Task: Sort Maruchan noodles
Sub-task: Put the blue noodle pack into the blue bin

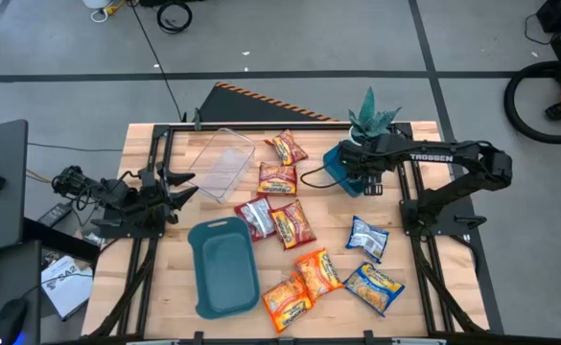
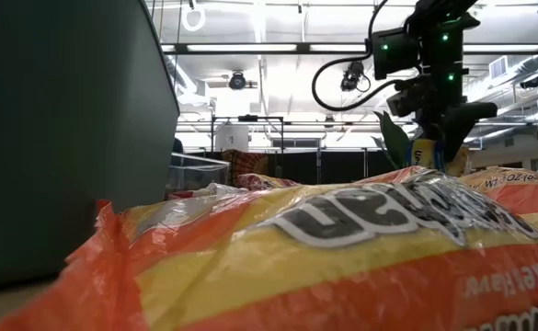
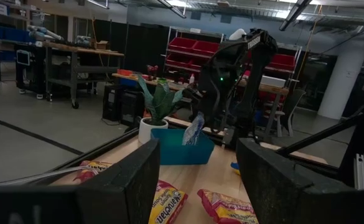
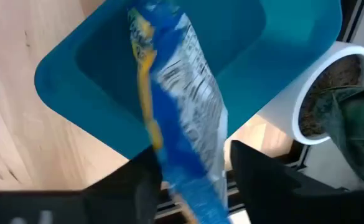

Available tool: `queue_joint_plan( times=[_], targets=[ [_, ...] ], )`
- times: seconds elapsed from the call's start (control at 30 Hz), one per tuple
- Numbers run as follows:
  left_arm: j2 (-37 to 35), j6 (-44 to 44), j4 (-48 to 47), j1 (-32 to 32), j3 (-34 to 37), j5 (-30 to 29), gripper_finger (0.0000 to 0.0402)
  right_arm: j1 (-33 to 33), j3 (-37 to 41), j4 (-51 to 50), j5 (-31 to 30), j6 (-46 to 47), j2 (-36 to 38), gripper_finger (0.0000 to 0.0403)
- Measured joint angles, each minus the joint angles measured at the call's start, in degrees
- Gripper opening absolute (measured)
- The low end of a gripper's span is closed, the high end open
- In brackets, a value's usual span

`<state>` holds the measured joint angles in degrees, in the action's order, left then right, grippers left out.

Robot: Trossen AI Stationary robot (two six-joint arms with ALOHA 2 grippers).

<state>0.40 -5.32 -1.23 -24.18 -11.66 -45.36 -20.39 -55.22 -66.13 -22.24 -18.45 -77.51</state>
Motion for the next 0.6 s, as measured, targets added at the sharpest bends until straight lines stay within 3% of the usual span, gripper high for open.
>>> queue_joint_plan(
  times=[0.2, 0.6],
  targets=[
    [0.0, 0.0, 0.0, 0.0, 0.0, 0.0, 0.0217, 0.1, 0.0, 2.2, -0.7, -2.0, 0.1, 0.0143],
    [0.0, 0.2, -0.9, 0.0, 0.0, 0.0, 0.0217, -0.2, 0.0, 19.7, -1.6, -18.9, 0.1, 0.0163]
  ],
)
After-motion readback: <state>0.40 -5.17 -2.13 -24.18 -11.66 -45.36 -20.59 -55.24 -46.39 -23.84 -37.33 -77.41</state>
